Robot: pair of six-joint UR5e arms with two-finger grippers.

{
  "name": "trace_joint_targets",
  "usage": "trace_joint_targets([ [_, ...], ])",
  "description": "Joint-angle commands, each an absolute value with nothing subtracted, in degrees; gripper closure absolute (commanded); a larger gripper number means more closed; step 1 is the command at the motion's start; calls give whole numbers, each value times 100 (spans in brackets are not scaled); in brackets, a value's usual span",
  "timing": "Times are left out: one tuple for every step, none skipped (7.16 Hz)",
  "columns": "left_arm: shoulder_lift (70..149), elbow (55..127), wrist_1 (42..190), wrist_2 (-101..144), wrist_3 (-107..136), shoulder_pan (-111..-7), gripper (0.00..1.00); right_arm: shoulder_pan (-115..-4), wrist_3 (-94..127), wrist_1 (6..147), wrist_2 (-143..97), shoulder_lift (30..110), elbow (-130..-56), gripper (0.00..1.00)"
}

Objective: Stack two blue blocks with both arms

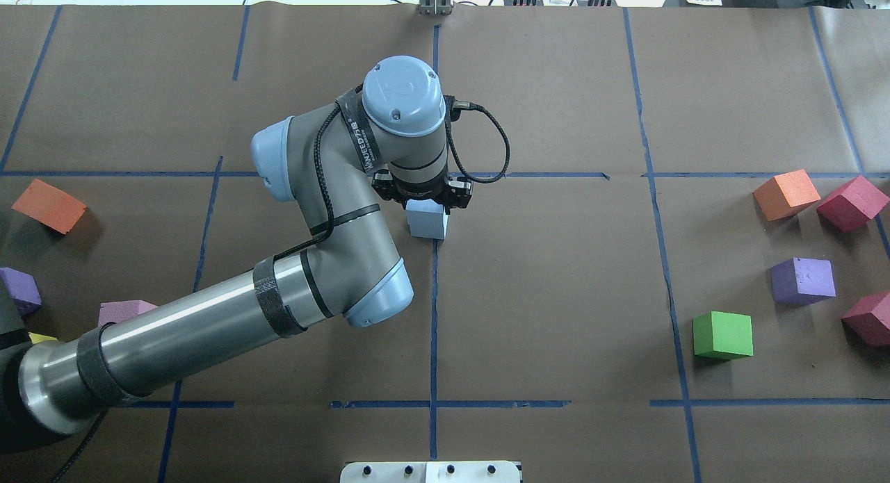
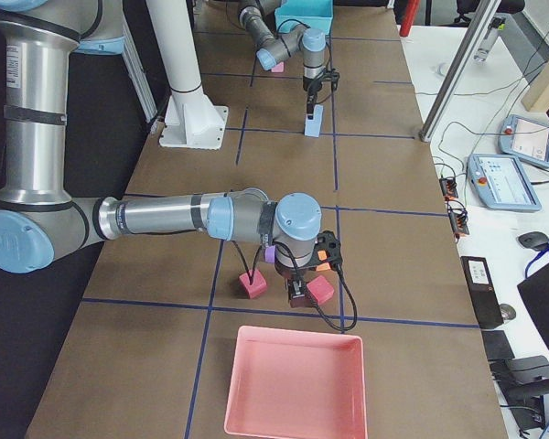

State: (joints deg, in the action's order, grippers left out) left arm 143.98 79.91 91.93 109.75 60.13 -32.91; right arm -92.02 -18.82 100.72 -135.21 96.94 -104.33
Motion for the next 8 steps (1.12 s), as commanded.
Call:
trace_joint_targets([
  [14396, 8042, 9185, 10977, 6029, -3287, 0, -9202, -1881, 10072, -13526, 9694, -10433, 1],
  [14405, 8164, 9106, 11012, 6012, -3322, 0, -9202, -1881, 10072, -13526, 9694, -10433, 1],
  [14379, 8243, 9053, 11169, 5986, -3514, 0, -9202, -1881, 10081, -13526, 9694, -10433, 0],
  [14292, 8253, 9035, 11554, 5933, -3794, 0, -9202, -1890, 10072, -13518, 9694, -10433, 0],
  [13934, 8479, 9026, 11810, 5498, -4058, 0, -9193, -1933, 10072, -13518, 9694, -10433, 0],
  [13391, 8821, 9000, 11978, 4806, -4374, 0, -9193, -1977, 10072, -13518, 9694, -10433, 0],
  [12829, 9164, 8904, 12249, 4181, -4751, 0, -9193, -1934, 10081, -13518, 9703, -10424, 0],
  [12119, 9715, 8808, 12400, 3409, -5199, 0, -9193, -1890, 10081, -13526, 9712, -10398, 0],
])
